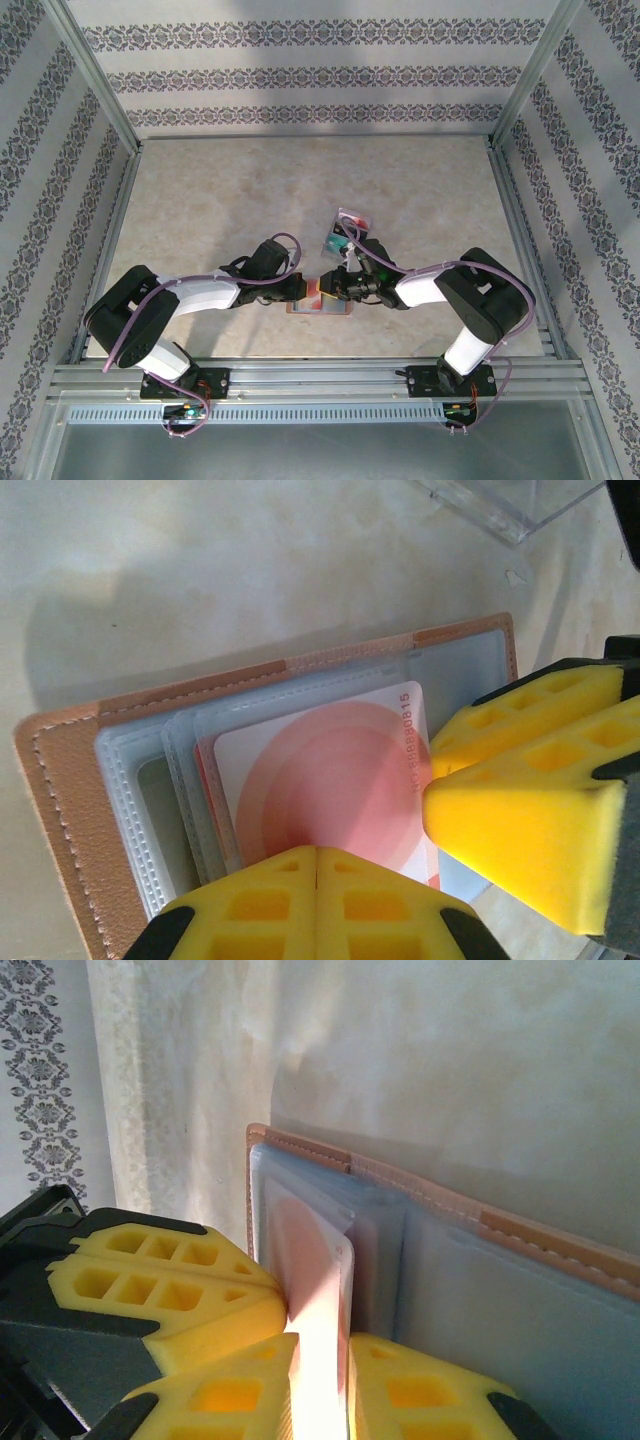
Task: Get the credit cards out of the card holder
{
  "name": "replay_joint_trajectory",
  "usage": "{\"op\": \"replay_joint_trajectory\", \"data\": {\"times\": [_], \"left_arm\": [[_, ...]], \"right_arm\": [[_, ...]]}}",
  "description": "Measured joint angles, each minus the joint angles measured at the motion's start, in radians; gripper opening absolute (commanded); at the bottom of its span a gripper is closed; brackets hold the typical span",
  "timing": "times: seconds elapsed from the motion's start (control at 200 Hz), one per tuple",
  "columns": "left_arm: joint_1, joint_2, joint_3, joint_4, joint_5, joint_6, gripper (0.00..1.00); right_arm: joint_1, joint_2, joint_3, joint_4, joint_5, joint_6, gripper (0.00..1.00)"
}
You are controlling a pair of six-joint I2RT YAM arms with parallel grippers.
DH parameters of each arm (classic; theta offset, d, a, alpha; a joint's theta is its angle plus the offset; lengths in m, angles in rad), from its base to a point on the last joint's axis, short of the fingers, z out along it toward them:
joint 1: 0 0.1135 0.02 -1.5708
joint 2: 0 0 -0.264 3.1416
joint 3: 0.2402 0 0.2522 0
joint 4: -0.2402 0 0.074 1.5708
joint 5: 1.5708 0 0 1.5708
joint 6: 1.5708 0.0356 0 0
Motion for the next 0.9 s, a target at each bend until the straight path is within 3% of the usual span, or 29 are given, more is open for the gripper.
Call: {"op": "replay_joint_trajectory", "data": {"times": [0.13, 0.904], "left_arm": [[0.000, 0.000, -0.002, 0.004, -0.001, -0.003, 0.04], [-0.006, -0.002, -0.004, 0.018, -0.016, -0.002, 0.05]], "right_arm": [[0.000, 0.001, 0.000, 0.006, 0.002, -0.001, 0.06], [-0.065, -0.037, -0.032, -0.001, -0.040, -0.028, 0.05]]}}
